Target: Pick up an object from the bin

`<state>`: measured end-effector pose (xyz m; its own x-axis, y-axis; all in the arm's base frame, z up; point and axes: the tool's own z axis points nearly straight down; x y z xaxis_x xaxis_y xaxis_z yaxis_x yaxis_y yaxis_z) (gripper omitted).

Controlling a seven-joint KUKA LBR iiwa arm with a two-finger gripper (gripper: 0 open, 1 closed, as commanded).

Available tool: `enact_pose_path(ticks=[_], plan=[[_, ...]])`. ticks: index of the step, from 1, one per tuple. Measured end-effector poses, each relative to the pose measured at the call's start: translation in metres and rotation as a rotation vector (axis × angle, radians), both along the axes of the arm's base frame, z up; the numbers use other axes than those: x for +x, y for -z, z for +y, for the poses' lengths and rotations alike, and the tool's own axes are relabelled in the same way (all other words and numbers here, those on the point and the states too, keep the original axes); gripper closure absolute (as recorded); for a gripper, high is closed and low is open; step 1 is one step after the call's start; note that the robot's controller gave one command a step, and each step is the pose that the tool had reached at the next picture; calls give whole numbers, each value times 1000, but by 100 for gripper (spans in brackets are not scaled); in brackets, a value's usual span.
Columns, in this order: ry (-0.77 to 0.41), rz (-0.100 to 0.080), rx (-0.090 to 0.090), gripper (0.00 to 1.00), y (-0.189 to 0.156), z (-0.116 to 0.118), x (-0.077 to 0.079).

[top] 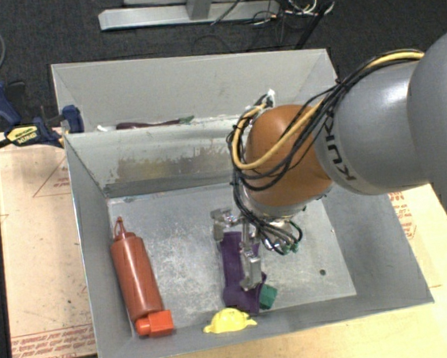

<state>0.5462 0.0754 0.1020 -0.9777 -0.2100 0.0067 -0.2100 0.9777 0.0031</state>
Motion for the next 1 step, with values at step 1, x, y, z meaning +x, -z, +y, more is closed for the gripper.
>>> enact_pose_path(ticks=[1], plan=[[-267, -13, 4, 100, 32, -8, -6]])
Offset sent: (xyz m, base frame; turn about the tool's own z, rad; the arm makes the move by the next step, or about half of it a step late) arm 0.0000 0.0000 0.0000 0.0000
